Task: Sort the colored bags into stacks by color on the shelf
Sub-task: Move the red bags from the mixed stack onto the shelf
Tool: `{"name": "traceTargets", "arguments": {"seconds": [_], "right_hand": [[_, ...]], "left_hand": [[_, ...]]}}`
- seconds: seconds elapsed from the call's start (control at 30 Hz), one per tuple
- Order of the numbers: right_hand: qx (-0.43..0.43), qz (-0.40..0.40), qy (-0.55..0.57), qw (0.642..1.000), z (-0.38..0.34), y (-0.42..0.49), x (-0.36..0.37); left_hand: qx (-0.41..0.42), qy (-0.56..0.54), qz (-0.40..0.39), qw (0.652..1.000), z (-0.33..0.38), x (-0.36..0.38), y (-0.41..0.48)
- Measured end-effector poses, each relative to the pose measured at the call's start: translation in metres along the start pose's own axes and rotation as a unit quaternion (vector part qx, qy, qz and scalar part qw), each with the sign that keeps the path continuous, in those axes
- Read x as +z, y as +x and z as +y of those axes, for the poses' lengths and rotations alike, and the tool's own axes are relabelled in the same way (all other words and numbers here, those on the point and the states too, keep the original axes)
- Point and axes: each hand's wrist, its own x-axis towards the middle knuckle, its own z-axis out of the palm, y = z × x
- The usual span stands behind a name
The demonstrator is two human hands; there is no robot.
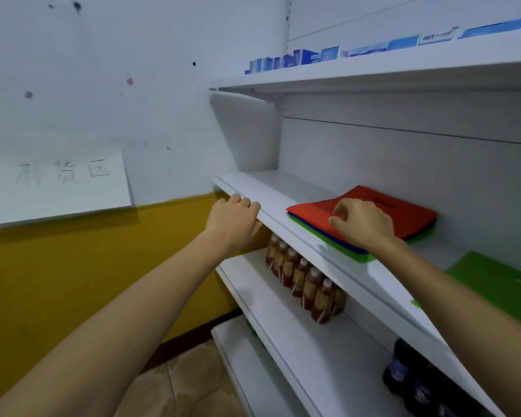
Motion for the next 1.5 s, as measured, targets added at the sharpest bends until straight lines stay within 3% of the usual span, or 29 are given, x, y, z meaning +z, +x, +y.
{"name": "traceTargets", "arguments": {"seconds": [0.2, 0.37, 0.53, 0.67, 0.77, 0.9, 1.17, 1.4, 1.5], "right_hand": [[0.09, 0.03, 0.02, 0.995, 0.048, 0.02, 0.023], [0.207, 0.038, 0.021, 0.977, 0.096, 0.025, 0.032], [0.338, 0.062, 0.013, 0.939, 0.12, 0.034, 0.052], [0.45, 0.102, 0.088, 0.883, 0.118, 0.044, 0.065], [0.506, 0.095, 0.103, 0.851, 0.114, 0.047, 0.071], [0.521, 0.121, 0.112, 0.837, 0.108, 0.051, 0.075], [0.464, 0.287, 0.075, 0.835, 0.102, 0.053, 0.076], [0.441, 0.436, 0.248, 0.744, 0.087, 0.035, 0.051], [0.444, 0.465, 0.306, 0.702, 0.079, 0.017, 0.039]], "left_hand": [[0.059, -0.073, -0.047, 0.994, 0.029, 0.062, 0.067], [0.09, -0.203, -0.039, 0.974, 0.061, 0.097, 0.133], [0.136, -0.267, -0.057, 0.952, 0.08, 0.129, 0.212], [0.203, -0.321, -0.077, 0.922, 0.091, 0.16, 0.262], [0.231, -0.37, -0.138, 0.889, 0.1, 0.178, 0.286], [0.267, -0.381, -0.174, 0.868, 0.113, 0.186, 0.306], [0.324, -0.388, -0.107, 0.856, 0.137, 0.181, 0.312], [0.32, -0.414, -0.134, 0.842, 0.142, 0.168, 0.316], [0.31, -0.481, -0.133, 0.809, 0.149, 0.153, 0.308]]}}
